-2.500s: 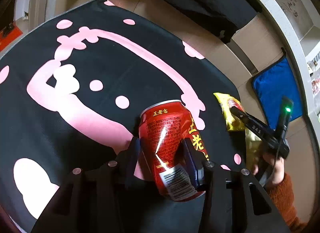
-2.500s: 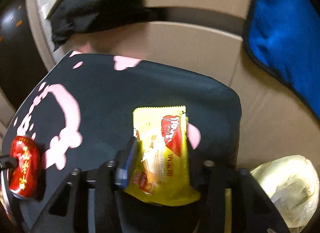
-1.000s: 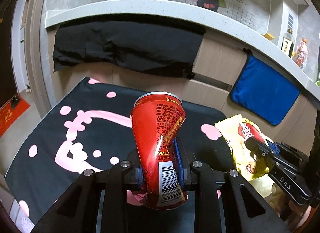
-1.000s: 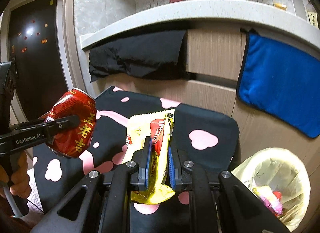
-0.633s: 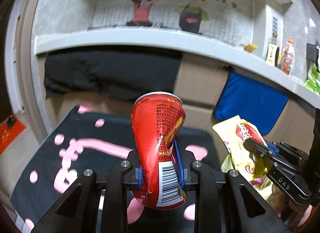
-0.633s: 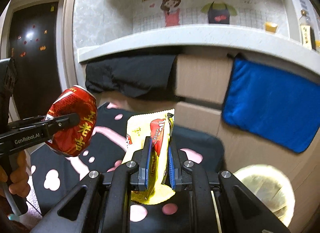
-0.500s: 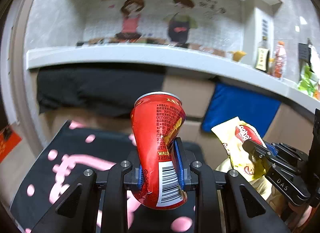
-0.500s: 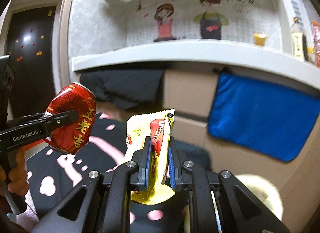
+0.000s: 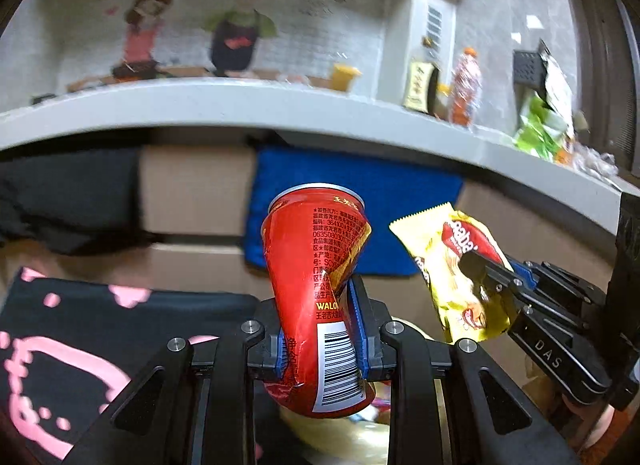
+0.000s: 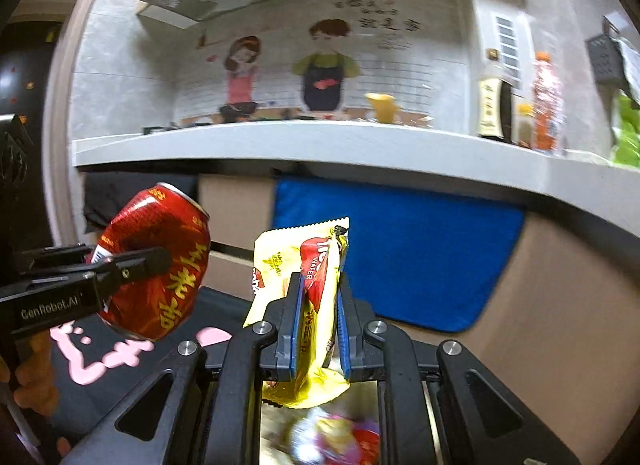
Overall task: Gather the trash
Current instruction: 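Carry the red can and yellow packet over the bin and release both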
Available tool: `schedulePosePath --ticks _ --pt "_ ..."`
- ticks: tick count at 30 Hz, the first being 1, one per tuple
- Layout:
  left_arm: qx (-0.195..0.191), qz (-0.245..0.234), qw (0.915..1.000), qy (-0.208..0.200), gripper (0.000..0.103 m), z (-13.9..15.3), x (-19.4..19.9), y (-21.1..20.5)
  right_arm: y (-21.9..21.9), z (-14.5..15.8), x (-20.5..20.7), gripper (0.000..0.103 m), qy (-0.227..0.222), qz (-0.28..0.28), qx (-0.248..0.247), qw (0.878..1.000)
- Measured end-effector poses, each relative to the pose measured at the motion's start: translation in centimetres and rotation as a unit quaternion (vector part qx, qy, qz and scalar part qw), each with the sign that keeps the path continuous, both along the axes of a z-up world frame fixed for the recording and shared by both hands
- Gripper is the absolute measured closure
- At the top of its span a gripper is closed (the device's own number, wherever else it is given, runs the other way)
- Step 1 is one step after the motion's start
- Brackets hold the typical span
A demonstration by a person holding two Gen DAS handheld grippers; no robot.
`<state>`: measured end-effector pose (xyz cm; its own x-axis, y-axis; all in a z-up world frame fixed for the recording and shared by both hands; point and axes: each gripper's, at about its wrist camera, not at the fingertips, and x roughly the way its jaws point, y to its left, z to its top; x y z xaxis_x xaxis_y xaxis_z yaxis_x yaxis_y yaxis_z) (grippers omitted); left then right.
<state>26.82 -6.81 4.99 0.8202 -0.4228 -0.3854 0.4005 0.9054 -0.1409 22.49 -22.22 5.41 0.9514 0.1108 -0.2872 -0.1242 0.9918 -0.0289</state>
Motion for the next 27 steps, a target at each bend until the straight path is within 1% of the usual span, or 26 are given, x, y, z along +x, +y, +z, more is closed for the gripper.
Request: schedulePosePath --ticks 5,11,14,15,17,18,19,21,24,27 --pt "0.001 -0.031 0.9984 0.047 0.077 -3.3 2.3 -3.7 -3.3 -2.0 0.4 0.089 0.025 -0.027 0.012 0.999" --pt "0.007 -0.044 0.9943 0.096 0.077 -6.8 4.6 -6.0 -5.8 -4.5 1.5 0.089 0.053 -0.04 0.027 0.997" --pt "0.005 -0.058 0.9918 0.114 0.077 -7.9 5.5 -6.9 -6.6 -5.6 2.0 0.089 0.064 -0.046 0.032 0.996" --pt "0.0 -0.068 0.9904 0.12 0.075 -8.2 5.8 -7.1 -6.8 -5.9 2.3 0.089 0.067 -0.047 0.033 0.996" --pt "-0.006 -0.082 0.988 0.131 0.065 -8.8 6.5 -7.3 -7.2 -6.5 2.7 0.089 0.074 -0.051 0.035 0.995" --pt "-0.01 -0.085 0.9869 0.137 0.057 -9.0 6.8 -7.3 -7.4 -6.9 2.9 0.089 0.078 -0.053 0.037 0.995" --pt "-0.016 -0.087 0.9858 0.143 0.053 -9.3 7.1 -7.3 -7.7 -7.3 3.0 0.089 0.082 -0.055 0.041 0.994" --pt "-0.02 -0.079 0.985 0.152 0.052 -9.7 7.5 -7.0 -8.0 -8.0 3.3 0.089 0.09 -0.057 0.045 0.993" --pt "-0.021 -0.062 0.9856 0.156 0.052 -9.7 7.7 -6.3 -8.3 -9.2 3.7 0.089 0.103 -0.06 0.049 0.992" --pt "-0.003 -0.03 0.9879 0.152 0.052 -9.3 7.0 -5.2 -8.3 -10.3 4.2 0.089 0.115 -0.059 0.054 0.99"
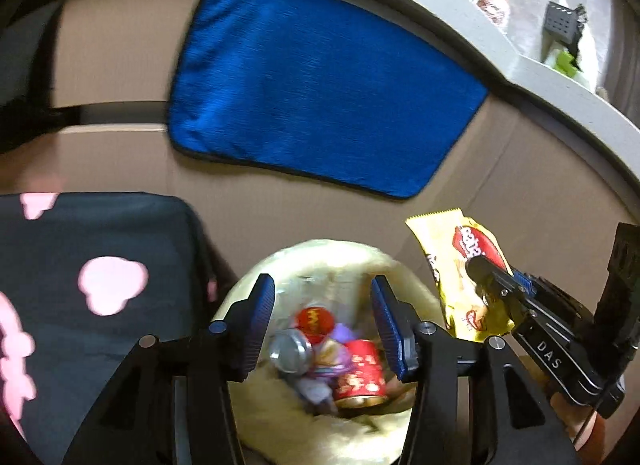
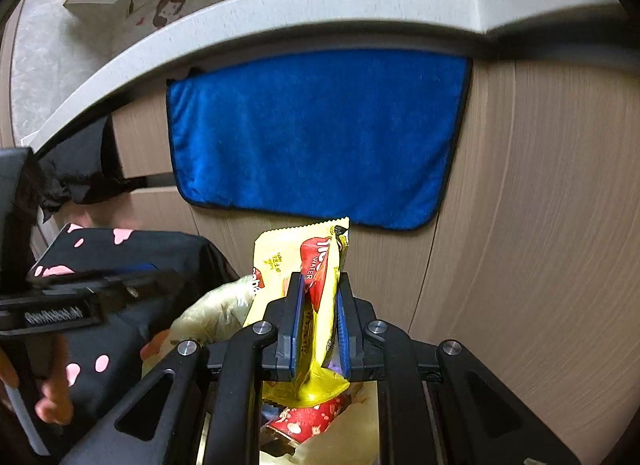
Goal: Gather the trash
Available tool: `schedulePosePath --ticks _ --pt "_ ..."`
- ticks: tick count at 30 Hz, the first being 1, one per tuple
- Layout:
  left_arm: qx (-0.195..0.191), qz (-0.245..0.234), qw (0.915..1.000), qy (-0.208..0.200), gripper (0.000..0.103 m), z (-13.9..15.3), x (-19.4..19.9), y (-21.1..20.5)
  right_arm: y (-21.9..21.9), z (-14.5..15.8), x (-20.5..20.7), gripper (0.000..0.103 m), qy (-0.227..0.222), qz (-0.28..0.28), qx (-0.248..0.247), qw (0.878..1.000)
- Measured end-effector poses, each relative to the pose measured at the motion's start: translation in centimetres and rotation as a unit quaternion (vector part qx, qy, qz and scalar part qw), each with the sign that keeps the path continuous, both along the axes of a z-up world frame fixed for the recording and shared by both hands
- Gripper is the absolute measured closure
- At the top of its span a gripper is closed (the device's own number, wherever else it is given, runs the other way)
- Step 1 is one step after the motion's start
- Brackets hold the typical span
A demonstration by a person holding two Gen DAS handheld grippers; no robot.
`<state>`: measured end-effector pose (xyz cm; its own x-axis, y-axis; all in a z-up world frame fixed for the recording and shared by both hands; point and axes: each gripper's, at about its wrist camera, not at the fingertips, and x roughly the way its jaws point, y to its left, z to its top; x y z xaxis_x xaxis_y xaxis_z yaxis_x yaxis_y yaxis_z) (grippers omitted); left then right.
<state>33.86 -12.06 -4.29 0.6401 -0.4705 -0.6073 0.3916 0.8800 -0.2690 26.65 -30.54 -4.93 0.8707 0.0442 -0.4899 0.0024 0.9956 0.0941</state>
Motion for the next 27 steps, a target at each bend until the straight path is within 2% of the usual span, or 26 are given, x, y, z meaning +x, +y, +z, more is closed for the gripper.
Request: schedulePosePath --ticks 2,5,7,8,11,13,18,23,27 --pt "0.007 0.005 1.0 0.003 0.052 0.0 -0.3 0.7 0.0 -0.7 0.4 0.089 0.009 0.002 0.009 1.0" --pt "0.017 0.019 0.9996 0.008 0.052 0.2 -1.3 1.9 0.3 -1.5 0.9 0.083 0.023 0.007 0.028 0.999" --pt "0.02 0.035 0.9992 0.003 0.052 0.7 -2.4 3.1 0.6 -1.8 0.9 0.059 0.026 0.006 0.033 0.999" --pt "0.021 0.04 0.999 0.0 0.052 0.9 -2.9 3.5 0.8 -1.9 0.7 0.057 0.027 0.003 0.033 0.999" --pt "0.029 0.055 0.998 -0.012 0.051 1.7 -5.2 5.1 1.3 -2.0 -0.1 0.056 0.031 -0.004 0.04 0.999" --pt "0.04 0.057 0.9974 -0.018 0.045 2.0 -6.3 5.6 1.7 -1.8 -1.2 0.056 0.032 -0.011 0.042 0.999" --pt "0.096 0.074 0.9908 -0.059 0.043 3.0 -11.5 7.5 3.9 0.1 -5.9 0.05 0.016 -0.023 0.036 0.999" --pt "0.103 0.102 0.9852 -0.091 0.043 4.4 -17.3 10.5 7.1 2.0 -11.2 0.042 0.006 -0.003 0.048 0.999" --pt "0.094 0.13 0.9811 -0.108 0.043 5.2 -21.4 12.7 9.8 2.8 -14.6 0.039 0.025 0.027 0.074 0.997"
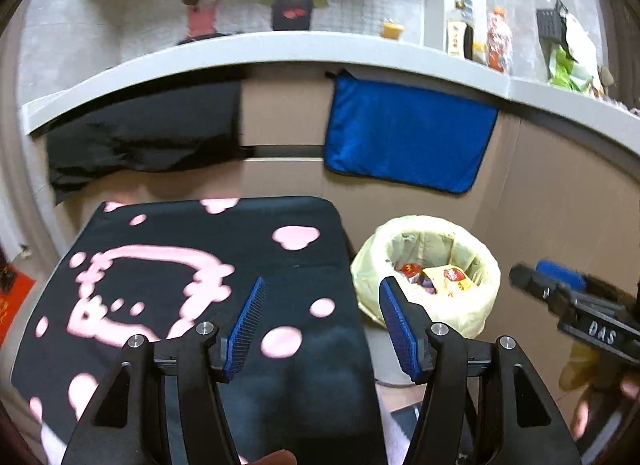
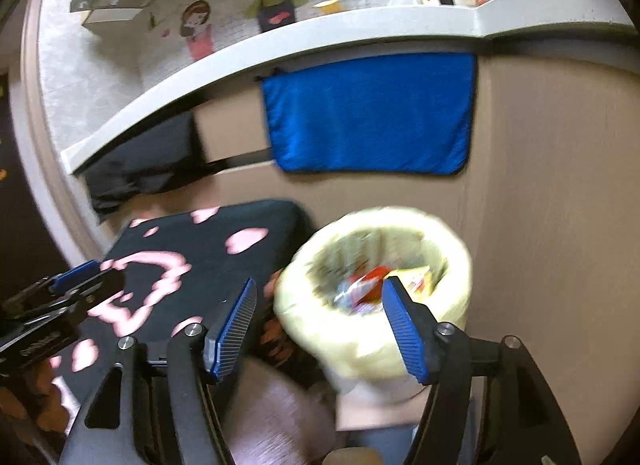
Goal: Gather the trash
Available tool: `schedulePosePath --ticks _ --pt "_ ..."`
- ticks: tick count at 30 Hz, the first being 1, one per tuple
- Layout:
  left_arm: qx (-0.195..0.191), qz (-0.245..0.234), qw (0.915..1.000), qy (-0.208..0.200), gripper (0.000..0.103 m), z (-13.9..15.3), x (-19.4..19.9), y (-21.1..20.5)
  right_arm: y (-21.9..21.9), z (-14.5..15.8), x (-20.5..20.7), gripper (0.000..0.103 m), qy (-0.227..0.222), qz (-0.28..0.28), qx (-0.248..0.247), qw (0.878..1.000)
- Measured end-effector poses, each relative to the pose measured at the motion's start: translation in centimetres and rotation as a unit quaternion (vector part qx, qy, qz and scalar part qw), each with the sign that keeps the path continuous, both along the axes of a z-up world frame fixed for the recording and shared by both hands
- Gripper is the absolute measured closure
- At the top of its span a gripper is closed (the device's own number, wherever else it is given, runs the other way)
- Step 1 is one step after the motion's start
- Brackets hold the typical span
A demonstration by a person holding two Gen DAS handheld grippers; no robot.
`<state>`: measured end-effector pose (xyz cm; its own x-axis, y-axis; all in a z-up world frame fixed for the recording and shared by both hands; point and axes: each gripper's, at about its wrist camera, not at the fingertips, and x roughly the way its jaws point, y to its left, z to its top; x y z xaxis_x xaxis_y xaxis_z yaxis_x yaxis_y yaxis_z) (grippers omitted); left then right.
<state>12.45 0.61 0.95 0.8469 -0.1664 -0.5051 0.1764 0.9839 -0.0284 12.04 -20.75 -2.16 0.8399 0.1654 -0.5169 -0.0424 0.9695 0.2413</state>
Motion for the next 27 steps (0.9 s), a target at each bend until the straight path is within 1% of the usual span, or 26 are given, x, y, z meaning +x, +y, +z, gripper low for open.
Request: schedulePosePath --ticks 2,4,7,10,13,16,19,25,27 --pt "-0.004 0.01 0.9999 -0.003 0.043 0.2 -2.1 0.8 1.4 0.2 -1.2 0.039 0.02 0.014 0.002 1.0" --pt "-0.003 0.009 0.9999 -0.007 0.043 0.2 -4.0 1.3 2.7 0.8 -3.1 0.039 0.007 0.022 -0.008 1.0" --pt "0.003 0.016 0.9997 -0.018 0.043 0.5 -6.2 1.8 4.6 1.7 -5.8 0.039 -0.022 0.014 -0.04 0.999" --pt "0.007 0.038 0.9989 -0.025 0.043 1.1 -8.1 2.7 6.2 2.4 -8.2 0.039 -0.045 0.014 -0.063 0.997" --pt "0.009 0.056 0.9979 -0.029 0.043 1.3 -9.6 3.5 7.3 2.6 -9.4 0.039 -0.053 0.015 -0.071 0.996" --pt "0.009 0.07 0.997 -0.032 0.043 1.4 -11.0 4.3 8.1 2.5 -10.1 0.039 -0.052 0.018 -0.075 0.996" --pt "0.006 0.077 0.9963 -0.039 0.043 1.7 -11.9 4.9 8.7 2.6 -10.8 0.039 -0.054 0.019 -0.081 0.995" --pt "0.004 0.08 0.9947 -0.065 0.043 2.6 -13.4 5.4 9.5 3.6 -12.2 0.039 -0.074 0.014 -0.094 0.993" --pt "0.003 0.081 0.9945 -0.067 0.043 2.7 -13.7 5.5 9.7 3.8 -12.5 0.039 -0.078 0.012 -0.096 0.992"
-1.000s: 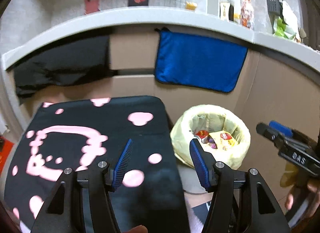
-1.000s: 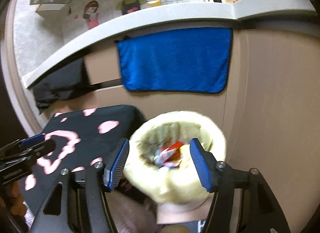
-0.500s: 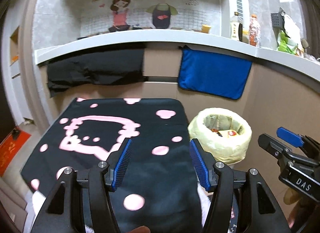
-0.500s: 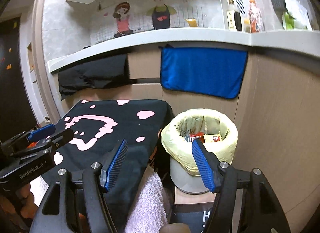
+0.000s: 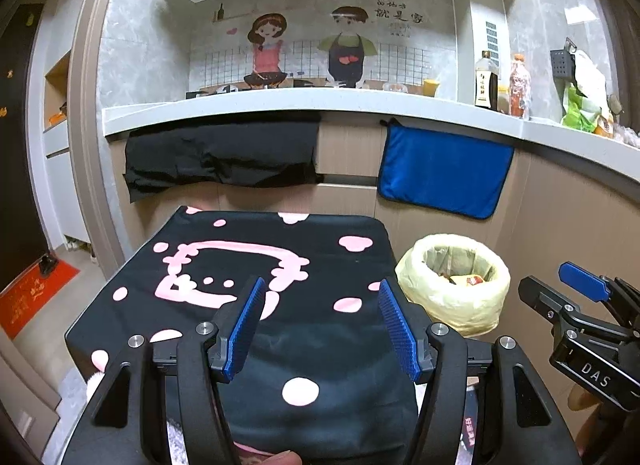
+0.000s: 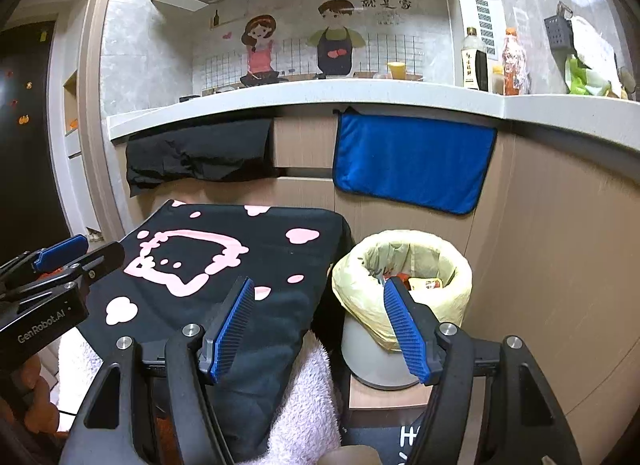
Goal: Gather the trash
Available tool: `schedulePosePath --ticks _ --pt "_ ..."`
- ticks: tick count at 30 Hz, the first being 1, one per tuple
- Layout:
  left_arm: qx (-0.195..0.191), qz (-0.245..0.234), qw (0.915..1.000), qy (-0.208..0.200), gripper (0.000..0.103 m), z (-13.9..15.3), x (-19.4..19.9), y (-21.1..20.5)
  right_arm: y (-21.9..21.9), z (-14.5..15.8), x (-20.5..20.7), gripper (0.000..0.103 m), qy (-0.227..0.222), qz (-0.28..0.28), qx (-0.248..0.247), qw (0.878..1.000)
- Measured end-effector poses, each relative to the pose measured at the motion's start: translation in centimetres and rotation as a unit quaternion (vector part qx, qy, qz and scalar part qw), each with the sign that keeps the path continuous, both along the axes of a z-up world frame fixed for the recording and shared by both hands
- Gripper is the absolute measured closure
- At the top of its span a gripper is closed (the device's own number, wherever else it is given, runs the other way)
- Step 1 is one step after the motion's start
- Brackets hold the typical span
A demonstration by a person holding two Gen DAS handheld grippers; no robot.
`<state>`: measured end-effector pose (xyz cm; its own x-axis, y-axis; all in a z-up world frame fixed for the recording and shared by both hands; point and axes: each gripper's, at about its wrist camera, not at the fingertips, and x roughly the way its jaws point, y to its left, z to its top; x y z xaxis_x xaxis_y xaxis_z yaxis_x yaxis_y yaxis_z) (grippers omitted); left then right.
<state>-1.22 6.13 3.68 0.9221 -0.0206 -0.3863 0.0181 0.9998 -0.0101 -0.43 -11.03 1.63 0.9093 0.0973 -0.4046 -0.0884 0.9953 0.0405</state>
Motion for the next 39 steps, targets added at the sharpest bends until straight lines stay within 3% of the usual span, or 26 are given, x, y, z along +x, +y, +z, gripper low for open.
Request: schedulePosePath --ticks 39 --pt "0.003 -0.031 0.9995 0.004 0.043 0.03 -0.24 -0.24 -0.64 0.04 -0.3 0.039 0.002 -0.007 0.002 1.0"
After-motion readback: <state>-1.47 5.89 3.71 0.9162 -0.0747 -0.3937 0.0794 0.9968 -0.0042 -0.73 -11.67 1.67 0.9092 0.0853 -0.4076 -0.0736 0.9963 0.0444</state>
